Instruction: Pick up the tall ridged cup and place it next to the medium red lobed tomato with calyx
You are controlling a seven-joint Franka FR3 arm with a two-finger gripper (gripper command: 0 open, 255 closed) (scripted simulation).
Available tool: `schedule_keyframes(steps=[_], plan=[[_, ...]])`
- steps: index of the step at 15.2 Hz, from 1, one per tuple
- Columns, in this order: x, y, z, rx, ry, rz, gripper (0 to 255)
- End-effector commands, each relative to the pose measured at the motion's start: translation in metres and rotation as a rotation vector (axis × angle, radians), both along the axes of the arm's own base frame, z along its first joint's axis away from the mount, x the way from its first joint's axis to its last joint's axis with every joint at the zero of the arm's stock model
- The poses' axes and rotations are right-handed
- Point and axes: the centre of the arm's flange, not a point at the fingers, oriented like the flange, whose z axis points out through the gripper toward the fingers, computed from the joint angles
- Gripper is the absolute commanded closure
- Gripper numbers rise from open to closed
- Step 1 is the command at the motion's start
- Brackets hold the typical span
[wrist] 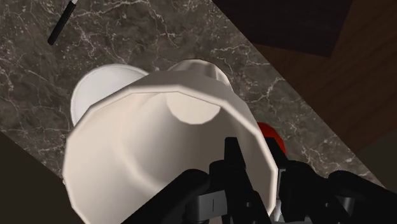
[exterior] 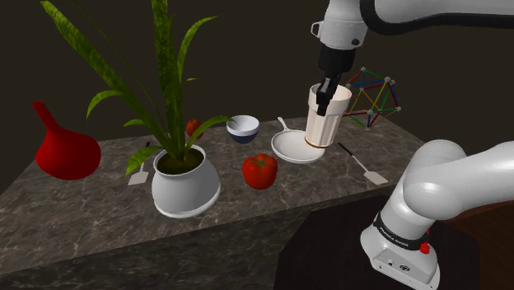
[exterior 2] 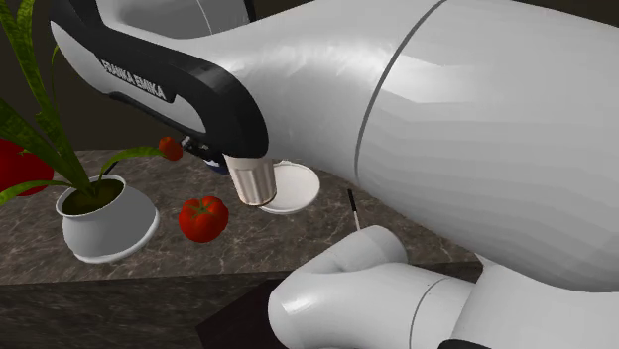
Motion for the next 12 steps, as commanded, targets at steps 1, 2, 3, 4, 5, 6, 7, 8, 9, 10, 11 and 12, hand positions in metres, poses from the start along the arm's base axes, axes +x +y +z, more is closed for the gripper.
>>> schedule_keyframes(steps=[1,2,3,4,5,6,7,8,9,10,11,12], plan=[[0.0,0.0,-0.011,0.0,-0.001,0.0,255],[0.0,0.0,-0.016,0.0,-0.001,0.0,255],[0.0,0.0,-0.021,0.0,-0.001,0.0,255],[0.0,0.0,-0.026,0.0,-0.001,0.0,255],[0.0,0.0,-0.032,0.0,-0.001,0.0,255],[0.0,0.0,-0.037,0.0,-0.001,0.0,255],[0.0,0.0,-0.042,0.0,-0.001,0.0,255],[0.0,0.0,-0.048,0.0,-0.001,0.0,255],[0.0,0.0,-0.053,0.0,-0.001,0.0,255],[0.0,0.0,-0.058,0.0,-0.001,0.0,255],[0.0,0.0,-0.063,0.0,-0.001,0.0,255],[0.0,0.0,-0.069,0.0,-0.001,0.0,255]])
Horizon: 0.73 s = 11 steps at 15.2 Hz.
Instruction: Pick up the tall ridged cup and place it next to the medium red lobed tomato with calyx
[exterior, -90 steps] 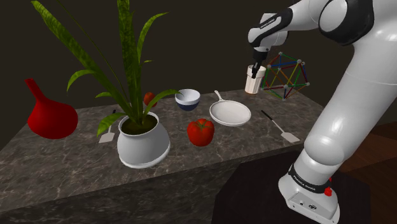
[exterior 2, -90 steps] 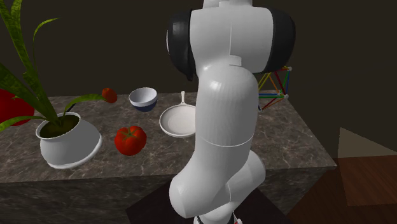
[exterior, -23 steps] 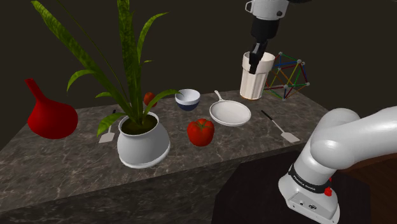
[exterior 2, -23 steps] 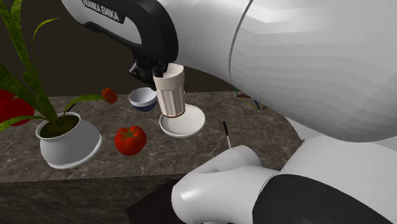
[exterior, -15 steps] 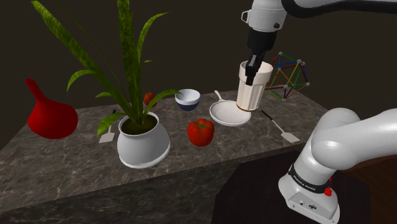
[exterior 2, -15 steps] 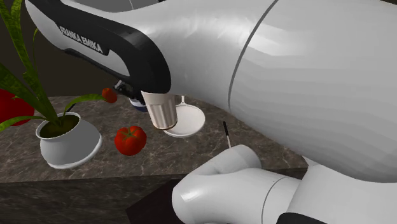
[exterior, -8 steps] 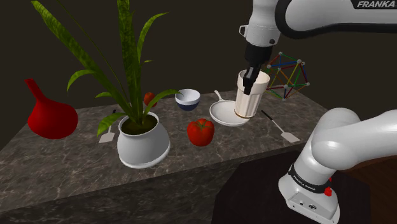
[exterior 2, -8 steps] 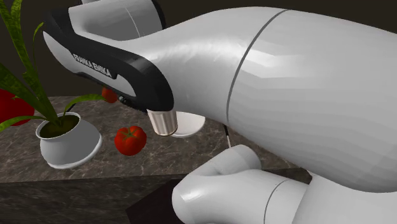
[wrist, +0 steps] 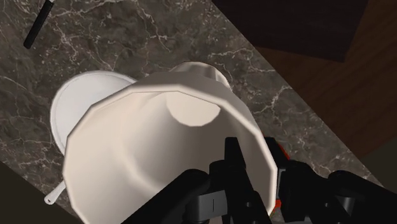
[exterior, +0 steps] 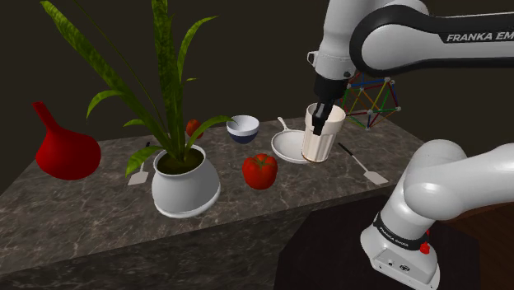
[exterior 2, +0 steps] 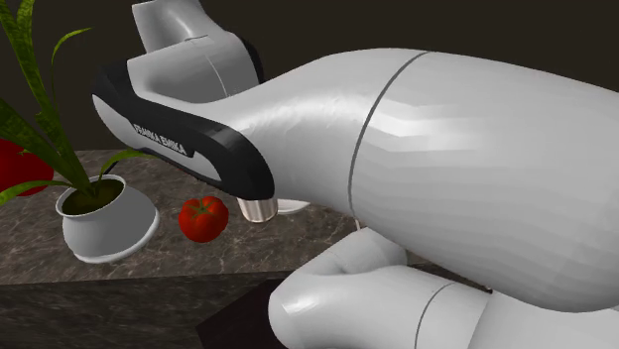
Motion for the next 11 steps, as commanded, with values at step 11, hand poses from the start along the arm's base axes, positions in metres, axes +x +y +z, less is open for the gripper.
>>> schedule_keyframes(steps=[11], plan=[[0.001,0.0,-0.064,0.0,-0.001,0.0,255]])
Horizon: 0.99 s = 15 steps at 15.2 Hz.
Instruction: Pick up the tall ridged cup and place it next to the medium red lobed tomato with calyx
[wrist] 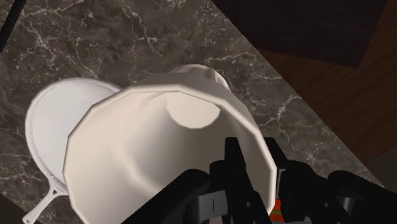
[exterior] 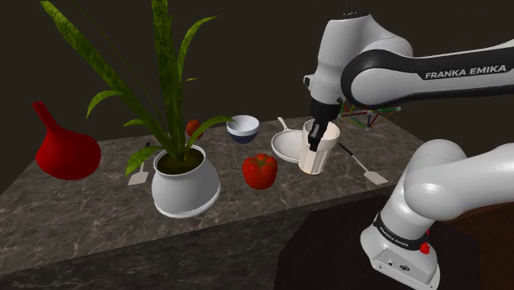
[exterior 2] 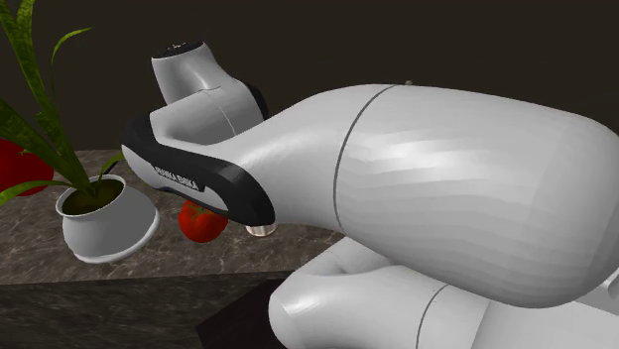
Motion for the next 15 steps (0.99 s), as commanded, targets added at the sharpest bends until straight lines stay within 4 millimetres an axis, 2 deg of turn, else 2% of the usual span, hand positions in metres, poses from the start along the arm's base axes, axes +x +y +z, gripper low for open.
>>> schedule_keyframes(steps=[1,13,15], plan=[[0.0,0.0,-0.01,0.0,-0.001,0.0,255],[0.0,0.0,-0.075,0.0,-0.001,0.0,255],[0.0,0.0,-0.075,0.0,-0.001,0.0,255]])
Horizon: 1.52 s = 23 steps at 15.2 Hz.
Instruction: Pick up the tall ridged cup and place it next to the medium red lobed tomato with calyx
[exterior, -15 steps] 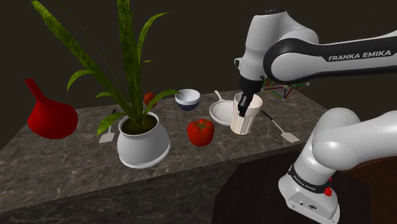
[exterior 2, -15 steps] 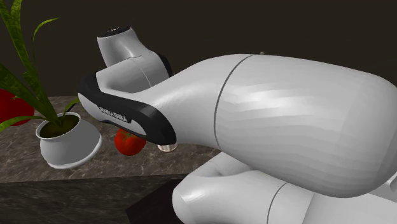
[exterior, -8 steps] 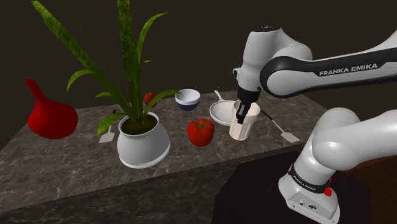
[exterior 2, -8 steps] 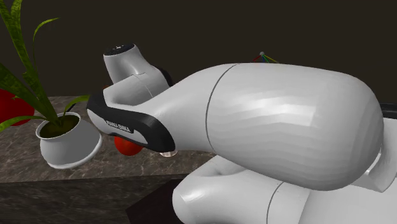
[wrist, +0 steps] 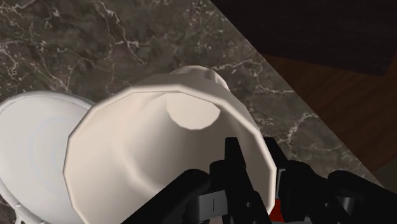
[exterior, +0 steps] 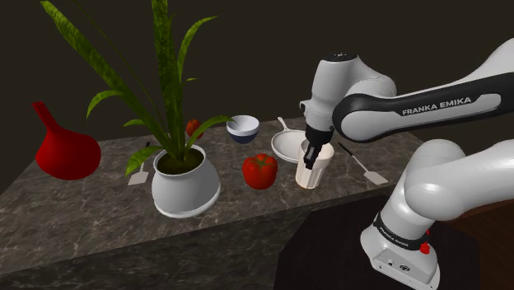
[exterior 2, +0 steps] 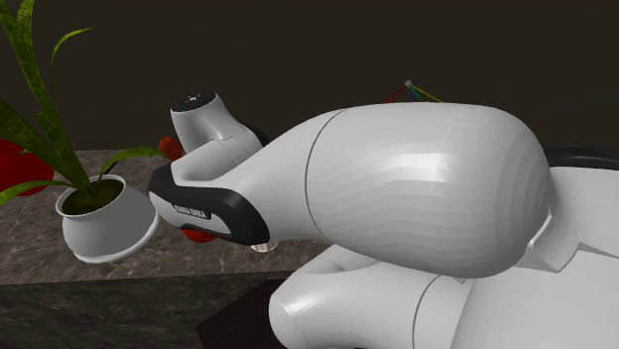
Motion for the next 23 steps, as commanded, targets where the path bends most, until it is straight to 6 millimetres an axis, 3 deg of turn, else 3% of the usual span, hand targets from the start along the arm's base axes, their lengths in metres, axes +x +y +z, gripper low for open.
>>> schedule_keyframes(steps=[1,5,6,11,15,23], plan=[[0.0,0.0,-0.001,0.0,-0.001,0.0,255],[0.0,0.0,-0.001,0.0,-0.001,0.0,255],[0.0,0.0,-0.001,0.0,-0.001,0.0,0],[0.0,0.0,-0.001,0.0,-0.001,0.0,0],[-0.003,0.005,0.048,0.0,-0.001,0.0,0],[-0.003,0.005,0.048,0.0,-0.001,0.0,0]])
